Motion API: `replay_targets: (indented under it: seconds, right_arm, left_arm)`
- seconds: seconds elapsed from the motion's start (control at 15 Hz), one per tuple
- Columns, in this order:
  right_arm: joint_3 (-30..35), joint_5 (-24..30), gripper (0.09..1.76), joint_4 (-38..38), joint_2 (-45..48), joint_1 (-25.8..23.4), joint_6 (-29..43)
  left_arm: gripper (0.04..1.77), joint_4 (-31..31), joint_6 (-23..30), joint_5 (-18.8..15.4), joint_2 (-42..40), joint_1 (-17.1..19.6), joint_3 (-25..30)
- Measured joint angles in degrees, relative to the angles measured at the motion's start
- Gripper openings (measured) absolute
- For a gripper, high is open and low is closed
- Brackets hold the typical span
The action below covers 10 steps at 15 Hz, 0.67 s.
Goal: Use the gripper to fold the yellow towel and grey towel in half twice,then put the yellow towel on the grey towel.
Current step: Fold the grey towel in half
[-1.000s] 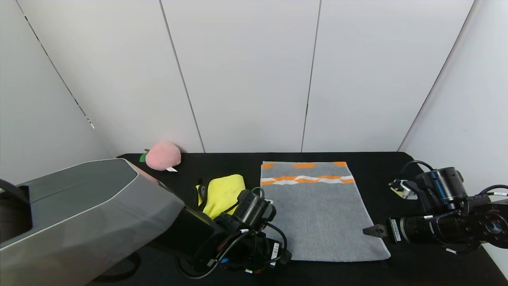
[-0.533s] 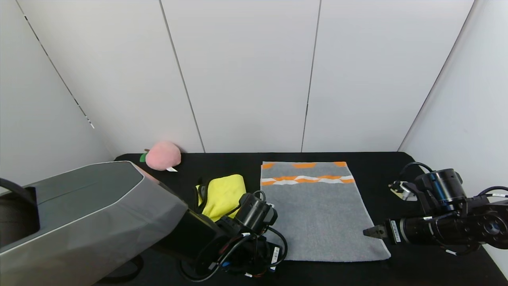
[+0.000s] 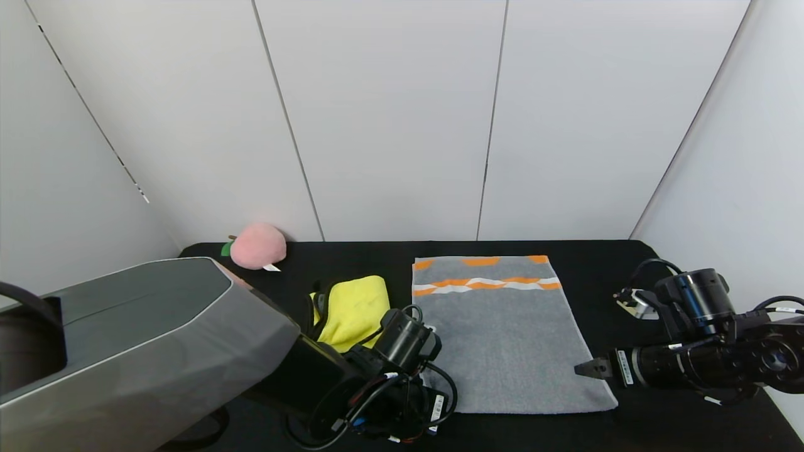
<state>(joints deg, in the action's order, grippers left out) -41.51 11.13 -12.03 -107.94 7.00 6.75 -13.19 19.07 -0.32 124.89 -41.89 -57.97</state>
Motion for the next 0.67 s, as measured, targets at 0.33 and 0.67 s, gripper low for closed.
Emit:
replay_targets:
  seconds: [0.33, 0.67]
  right_arm:
    - [1.0, -0.1, 1.71, -0.1, -0.9, 0.1, 0.4]
    - [3.6, -0.1, 1.71, -4.7, -3.1, 1.5, 2.9]
  left_arm:
    - [0.13, 0.0, -0.1, 0.1, -0.7, 0.0, 0.3]
    - [0.13, 0.0, 0.0, 0.1, -1.6, 0.0, 0.2]
